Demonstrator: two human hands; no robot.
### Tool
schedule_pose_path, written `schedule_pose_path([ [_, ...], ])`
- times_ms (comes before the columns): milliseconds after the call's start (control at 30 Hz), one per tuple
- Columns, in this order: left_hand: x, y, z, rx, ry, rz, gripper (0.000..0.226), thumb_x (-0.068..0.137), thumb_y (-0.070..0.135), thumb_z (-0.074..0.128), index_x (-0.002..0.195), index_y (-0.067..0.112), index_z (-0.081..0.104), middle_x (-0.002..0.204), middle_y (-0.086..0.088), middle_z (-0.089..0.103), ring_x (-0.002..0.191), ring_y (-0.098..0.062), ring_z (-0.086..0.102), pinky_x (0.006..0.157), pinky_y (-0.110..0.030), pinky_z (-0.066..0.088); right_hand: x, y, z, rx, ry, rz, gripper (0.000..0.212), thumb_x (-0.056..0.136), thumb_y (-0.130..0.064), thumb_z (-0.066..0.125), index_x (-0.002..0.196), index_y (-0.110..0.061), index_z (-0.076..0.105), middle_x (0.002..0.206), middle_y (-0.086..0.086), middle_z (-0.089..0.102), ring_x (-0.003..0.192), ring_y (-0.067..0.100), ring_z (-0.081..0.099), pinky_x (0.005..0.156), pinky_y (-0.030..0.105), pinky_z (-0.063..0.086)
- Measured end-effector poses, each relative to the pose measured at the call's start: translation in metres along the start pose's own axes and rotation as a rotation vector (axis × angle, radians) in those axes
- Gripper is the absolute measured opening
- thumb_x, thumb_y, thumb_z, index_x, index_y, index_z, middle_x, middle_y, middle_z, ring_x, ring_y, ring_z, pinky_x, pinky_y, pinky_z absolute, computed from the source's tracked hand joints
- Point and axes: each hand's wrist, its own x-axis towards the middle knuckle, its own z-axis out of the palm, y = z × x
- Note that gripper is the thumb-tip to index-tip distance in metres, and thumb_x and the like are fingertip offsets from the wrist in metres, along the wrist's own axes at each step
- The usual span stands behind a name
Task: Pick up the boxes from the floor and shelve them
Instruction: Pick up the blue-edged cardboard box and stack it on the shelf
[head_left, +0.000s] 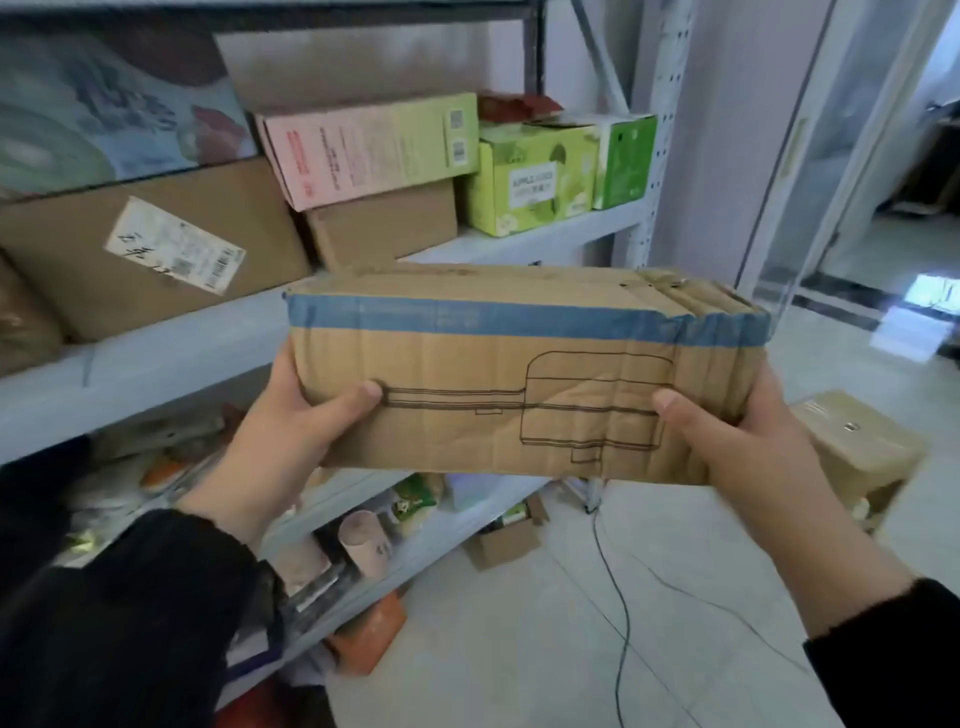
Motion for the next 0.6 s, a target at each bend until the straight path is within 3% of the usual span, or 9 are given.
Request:
schedule_pose_path([
  [67,-0.010,0.009,-0.027,-0.003,0.076,0.011,0.094,0.053,0.066,0.089,0.135,0.051,0.046,0.120,0.017,0.070,0.112,-0.015,0.068,0.097,-0.051,0.052,0.009,-0.020,0.022,-0.039,-0.059,-0.048,0.068,0.067,-0.059,0.081,0.127,-0.052,0.052,0.114,-0.022,0.071,0.109,0.009,0.067,0.100,0.046,0.053],
  [133,-0.024,0.016,-0.049,-0.008,0.156,0.042,0.099,0.050,0.070,0.089,0.137,0.050,0.045,0.124,0.010,0.069,0.108,-0.025,0.068,0.092,-0.060,0.051,0.017,-0.039,0.043,-0.098,-0.104,-0.095,0.064,0.072,-0.054,0.082,0.127,-0.043,0.051,0.110,-0.023,0.068,0.106,0.005,0.065,0.099,0.041,0.051],
  [267,-0.067,0.025,-0.087,-0.033,0.364,0.065,0.097,0.048,0.069,0.089,0.134,0.053,0.047,0.123,0.017,0.068,0.114,-0.009,0.066,0.093,-0.039,0.053,0.029,-0.072,0.088,-0.133,-0.252,-0.198,0.056,0.082,-0.041,0.079,0.128,-0.040,0.046,0.107,-0.025,0.061,0.105,0.009,0.057,0.083,0.024,0.042],
  [400,-0.122,0.033,-0.130,0.046,0.571,0.055,0.088,0.050,0.070,0.089,0.127,0.059,0.050,0.126,0.014,0.067,0.119,-0.014,0.064,0.100,-0.046,0.050,0.021,-0.090,0.142,-0.092,-0.434,-0.291,0.066,0.082,-0.042,0.079,0.139,-0.032,0.047,0.117,-0.017,0.062,0.109,0.006,0.054,0.088,0.023,0.039],
  [500,-0.165,0.039,-0.156,0.140,0.725,0.075,0.092,0.055,0.059,0.090,0.135,0.047,0.046,0.121,0.013,0.067,0.107,-0.002,0.066,0.090,-0.031,0.055,0.001,-0.098,0.185,-0.051,-0.589,-0.347,0.058,0.081,-0.040,0.079,0.129,-0.035,0.046,0.104,-0.029,0.059,0.085,-0.020,0.057,0.071,0.004,0.042],
  [600,-0.211,0.042,-0.187,0.173,0.864,0.064,0.098,0.044,0.071,0.088,0.130,0.047,0.047,0.117,0.013,0.067,0.099,0.000,0.067,0.078,-0.023,0.055,-0.026,-0.104,0.226,-0.015,-0.731,-0.387,0.059,0.080,-0.044,0.078,0.126,-0.042,0.042,0.104,-0.034,0.056,0.082,-0.027,0.053,0.069,0.006,0.043],
])
